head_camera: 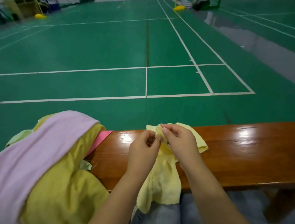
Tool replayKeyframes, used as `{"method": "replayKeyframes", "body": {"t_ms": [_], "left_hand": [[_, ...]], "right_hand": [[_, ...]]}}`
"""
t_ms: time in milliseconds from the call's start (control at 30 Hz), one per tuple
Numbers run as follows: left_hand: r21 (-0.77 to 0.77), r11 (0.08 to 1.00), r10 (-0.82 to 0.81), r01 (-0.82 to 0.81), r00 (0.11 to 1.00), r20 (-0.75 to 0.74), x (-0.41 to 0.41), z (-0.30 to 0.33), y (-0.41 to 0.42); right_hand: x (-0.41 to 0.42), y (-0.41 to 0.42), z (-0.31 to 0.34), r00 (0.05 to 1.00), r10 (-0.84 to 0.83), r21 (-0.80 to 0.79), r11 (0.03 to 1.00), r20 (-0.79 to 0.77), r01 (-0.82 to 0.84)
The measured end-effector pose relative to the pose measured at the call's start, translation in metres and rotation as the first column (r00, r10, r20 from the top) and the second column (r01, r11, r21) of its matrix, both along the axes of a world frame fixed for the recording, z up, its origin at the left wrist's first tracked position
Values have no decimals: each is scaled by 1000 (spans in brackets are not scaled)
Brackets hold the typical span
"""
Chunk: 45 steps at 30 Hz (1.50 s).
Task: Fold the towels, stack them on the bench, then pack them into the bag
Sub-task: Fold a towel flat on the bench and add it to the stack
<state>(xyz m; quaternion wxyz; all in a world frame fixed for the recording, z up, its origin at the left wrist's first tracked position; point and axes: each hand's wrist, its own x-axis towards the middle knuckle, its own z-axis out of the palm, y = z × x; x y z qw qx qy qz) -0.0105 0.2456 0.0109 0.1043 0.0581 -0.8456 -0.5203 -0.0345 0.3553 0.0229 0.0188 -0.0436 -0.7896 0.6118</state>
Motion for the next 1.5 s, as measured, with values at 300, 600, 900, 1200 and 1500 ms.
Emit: {"method": "replayKeyframes", "body": {"t_ms": [300, 600, 900, 1200, 1500], "left_hand": [[-28, 998, -67, 64, 993, -94, 8, 10, 48], [-65, 980, -194, 191, 979, -58, 9, 4, 90], [396, 829, -501, 395, 838, 214, -3, 3, 78], [22, 986, -164, 165, 939, 301, -92, 10, 59], [-517, 528, -312, 673, 720, 619, -129, -48, 119]], "right_hand": [[11, 41, 6, 998, 33, 215, 976, -56, -21], [22, 88, -2, 994, 107, 134, 986, -36, -101], [22, 133, -12, 991, 131, 47, 990, -19, -130], [28, 140, -16, 989, 140, -121, 984, 42, -134], [52, 171, -53, 909, 175, -78, 984, 378, -157]]}}
